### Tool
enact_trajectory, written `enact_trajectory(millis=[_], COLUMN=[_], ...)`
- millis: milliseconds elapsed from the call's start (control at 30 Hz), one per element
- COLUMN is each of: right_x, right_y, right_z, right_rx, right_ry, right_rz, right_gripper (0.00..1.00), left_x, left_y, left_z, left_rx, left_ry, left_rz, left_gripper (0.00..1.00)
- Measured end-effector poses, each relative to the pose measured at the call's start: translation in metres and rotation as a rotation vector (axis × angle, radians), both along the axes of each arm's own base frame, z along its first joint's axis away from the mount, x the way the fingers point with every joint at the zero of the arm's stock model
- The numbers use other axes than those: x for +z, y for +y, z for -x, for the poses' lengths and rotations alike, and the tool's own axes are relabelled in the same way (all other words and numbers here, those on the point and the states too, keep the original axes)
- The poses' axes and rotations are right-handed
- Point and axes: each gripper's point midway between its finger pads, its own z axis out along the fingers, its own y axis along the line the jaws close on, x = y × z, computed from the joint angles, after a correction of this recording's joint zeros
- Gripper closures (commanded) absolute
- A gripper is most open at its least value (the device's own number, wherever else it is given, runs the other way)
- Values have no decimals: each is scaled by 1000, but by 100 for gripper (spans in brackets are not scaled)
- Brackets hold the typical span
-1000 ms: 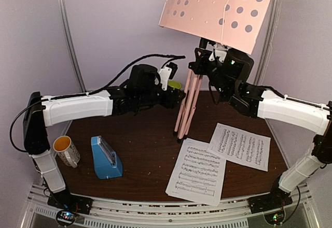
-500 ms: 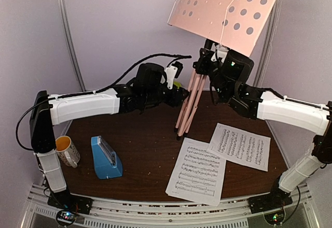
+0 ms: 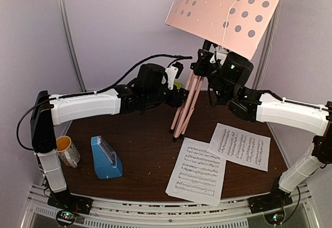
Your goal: Set up the instrument practice props
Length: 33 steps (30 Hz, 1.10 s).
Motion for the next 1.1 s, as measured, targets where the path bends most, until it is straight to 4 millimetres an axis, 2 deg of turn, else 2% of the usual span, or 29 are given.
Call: enact_trajectory(millis=[167,467,700,1100], right_x=[0,9,8,7], right_y=[1,0,2,18], right_z=[0,7,9,16], right_rx=[6,46,57,128], right_ry=[2,-2,5,0], right_rz=[-11,-67,-57,-17], right_gripper=[100,100,100,100], left_x=[1,7,-1,-19], left_y=[0,-6,-9,30], left_z=[1,5,9,5], left_rx=[19,-44,-118,-167], left_ry=[-39,-146,-226,-421], left_rz=[-35,-96,-125,-275], left_gripper=[50,78,100,100])
